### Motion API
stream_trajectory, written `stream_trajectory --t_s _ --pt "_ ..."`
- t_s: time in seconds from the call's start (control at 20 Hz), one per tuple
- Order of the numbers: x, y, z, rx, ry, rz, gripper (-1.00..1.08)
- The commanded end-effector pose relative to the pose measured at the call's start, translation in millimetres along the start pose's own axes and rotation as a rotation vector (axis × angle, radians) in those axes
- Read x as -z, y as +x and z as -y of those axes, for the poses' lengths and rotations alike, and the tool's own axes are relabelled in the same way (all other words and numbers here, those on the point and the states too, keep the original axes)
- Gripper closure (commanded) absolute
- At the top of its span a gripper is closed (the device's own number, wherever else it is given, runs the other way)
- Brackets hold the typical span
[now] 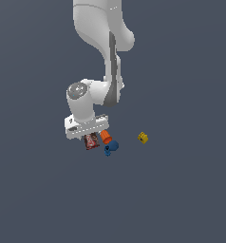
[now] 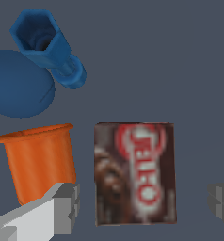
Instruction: Pick up a designated object from a clutter of objects.
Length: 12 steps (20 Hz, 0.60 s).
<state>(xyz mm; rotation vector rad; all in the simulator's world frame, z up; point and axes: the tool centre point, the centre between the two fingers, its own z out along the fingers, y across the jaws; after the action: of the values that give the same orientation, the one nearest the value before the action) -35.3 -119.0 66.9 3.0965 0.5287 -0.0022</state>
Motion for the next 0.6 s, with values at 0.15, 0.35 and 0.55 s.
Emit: stream_trajectory --t_s 0.15,0.35,0.55 --pt "-3 0 0 0.0 0.0 0.0 -0.92" --pt "-15 -1 0 0.001 0.0 0.0 -0.92" --pt "-34 -1 0 0.002 0.0 -0.001 -0.92"
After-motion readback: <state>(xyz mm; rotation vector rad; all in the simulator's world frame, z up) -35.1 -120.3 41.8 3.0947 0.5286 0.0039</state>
